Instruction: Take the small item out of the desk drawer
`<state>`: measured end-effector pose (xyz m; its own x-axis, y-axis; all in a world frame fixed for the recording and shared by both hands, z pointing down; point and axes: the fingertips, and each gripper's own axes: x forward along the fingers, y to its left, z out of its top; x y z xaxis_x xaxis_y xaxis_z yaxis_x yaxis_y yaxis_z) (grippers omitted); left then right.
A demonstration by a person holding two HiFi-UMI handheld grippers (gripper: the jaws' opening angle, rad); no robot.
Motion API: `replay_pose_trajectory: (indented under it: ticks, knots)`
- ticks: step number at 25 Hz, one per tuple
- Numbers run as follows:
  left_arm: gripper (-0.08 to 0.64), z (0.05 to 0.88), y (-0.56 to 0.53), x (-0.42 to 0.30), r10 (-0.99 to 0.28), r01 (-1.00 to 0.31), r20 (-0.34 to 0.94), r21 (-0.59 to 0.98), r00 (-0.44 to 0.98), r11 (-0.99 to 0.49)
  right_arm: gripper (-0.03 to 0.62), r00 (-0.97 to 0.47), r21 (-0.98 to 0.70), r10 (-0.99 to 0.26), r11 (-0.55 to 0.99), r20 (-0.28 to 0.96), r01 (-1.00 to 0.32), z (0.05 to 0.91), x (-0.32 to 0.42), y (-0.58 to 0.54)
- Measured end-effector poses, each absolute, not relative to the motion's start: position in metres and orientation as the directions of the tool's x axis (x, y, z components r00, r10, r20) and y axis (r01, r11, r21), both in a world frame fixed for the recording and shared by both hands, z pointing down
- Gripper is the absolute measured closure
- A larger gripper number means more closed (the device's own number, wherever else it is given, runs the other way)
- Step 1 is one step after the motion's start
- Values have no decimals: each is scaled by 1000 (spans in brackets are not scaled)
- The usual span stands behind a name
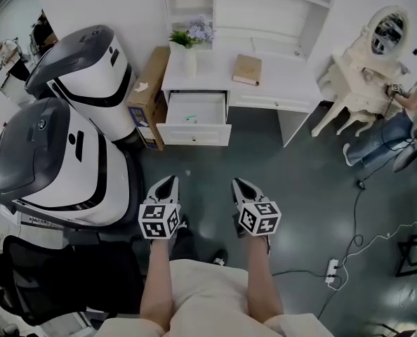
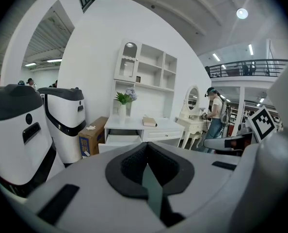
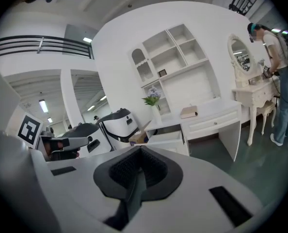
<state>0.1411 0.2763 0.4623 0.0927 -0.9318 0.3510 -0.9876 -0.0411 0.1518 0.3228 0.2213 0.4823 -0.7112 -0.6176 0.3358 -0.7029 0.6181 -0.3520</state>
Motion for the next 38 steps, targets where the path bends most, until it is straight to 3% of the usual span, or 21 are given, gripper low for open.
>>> replay_pose_trajectory:
  ticks: [22, 30, 38]
  knots:
    - [543, 469, 85, 12, -916, -963, 342, 232, 210, -134, 568, -652, -402, -593, 513, 473, -758, 512, 202, 68]
    - [543, 482, 52, -48, -910, -950, 336, 271, 242, -153, 568, -640, -399, -601, 501, 478, -768, 515, 134, 35]
    - [543, 502, 46, -72, -903, -939, 346, 312, 256, -147, 568, -603, -372, -601, 475, 525, -798, 534, 119, 26]
